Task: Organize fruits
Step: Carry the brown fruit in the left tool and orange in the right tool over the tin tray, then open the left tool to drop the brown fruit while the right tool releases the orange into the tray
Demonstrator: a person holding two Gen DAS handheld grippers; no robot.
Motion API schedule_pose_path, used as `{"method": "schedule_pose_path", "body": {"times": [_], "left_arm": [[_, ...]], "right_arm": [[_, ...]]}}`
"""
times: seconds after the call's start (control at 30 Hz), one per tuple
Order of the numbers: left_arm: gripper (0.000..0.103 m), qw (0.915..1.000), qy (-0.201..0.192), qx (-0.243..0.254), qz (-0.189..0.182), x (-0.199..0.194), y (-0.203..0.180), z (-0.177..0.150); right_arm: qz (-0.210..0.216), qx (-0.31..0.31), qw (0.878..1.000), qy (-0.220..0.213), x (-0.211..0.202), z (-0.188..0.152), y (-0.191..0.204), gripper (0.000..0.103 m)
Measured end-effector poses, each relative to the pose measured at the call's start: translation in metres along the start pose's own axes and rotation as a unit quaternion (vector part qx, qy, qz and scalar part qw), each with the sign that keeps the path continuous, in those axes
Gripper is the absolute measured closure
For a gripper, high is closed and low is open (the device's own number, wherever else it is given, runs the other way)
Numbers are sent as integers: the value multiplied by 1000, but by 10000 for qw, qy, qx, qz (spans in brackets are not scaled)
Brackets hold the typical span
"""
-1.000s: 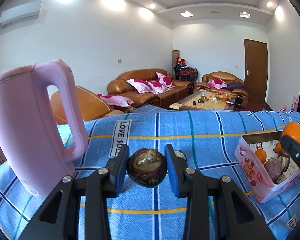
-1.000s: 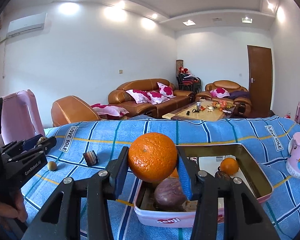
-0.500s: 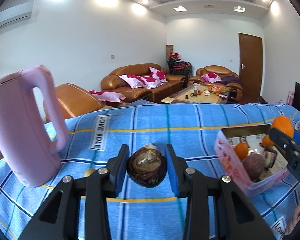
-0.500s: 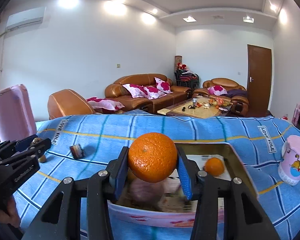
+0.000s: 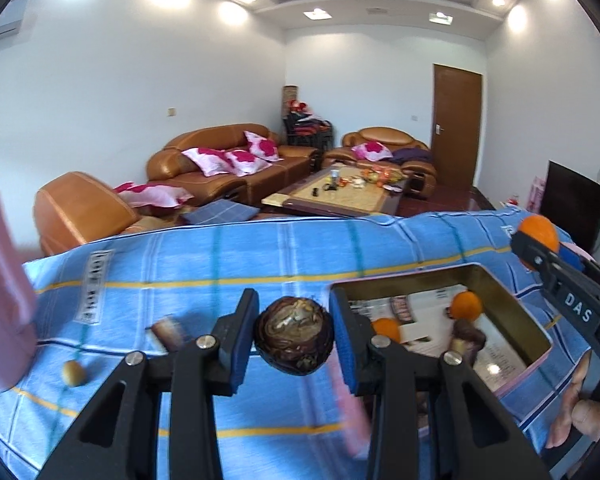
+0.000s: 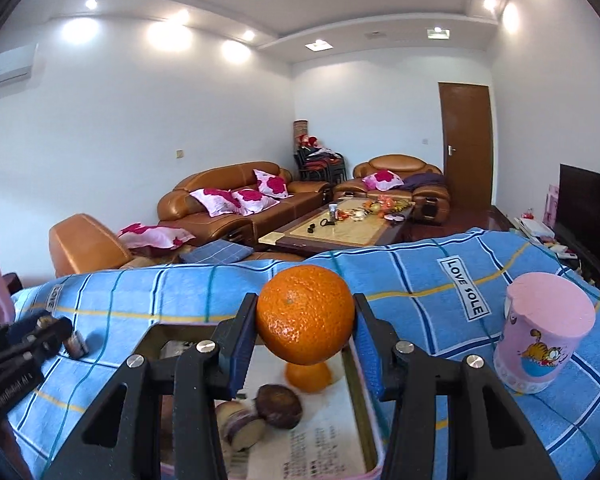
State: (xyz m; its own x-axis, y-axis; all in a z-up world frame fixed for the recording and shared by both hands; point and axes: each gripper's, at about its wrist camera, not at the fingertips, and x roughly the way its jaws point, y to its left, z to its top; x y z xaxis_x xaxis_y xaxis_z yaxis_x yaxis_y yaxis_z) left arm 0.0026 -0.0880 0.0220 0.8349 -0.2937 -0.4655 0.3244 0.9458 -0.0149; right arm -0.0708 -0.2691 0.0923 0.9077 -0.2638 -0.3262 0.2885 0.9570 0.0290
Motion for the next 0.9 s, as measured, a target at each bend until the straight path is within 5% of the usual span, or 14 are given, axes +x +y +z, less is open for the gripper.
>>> {"method": "schedule_pose_path", "body": {"times": [0.33,0.9], "left_arm": [[65,9984,439,114,-349,35,-67,2],[64,9964,736,243,-333,43,-74,-2]], "right_arm": [[174,157,9989,418,20,1,-13,55],[635,373,9888,1295,50,-16,-9,54]]}}
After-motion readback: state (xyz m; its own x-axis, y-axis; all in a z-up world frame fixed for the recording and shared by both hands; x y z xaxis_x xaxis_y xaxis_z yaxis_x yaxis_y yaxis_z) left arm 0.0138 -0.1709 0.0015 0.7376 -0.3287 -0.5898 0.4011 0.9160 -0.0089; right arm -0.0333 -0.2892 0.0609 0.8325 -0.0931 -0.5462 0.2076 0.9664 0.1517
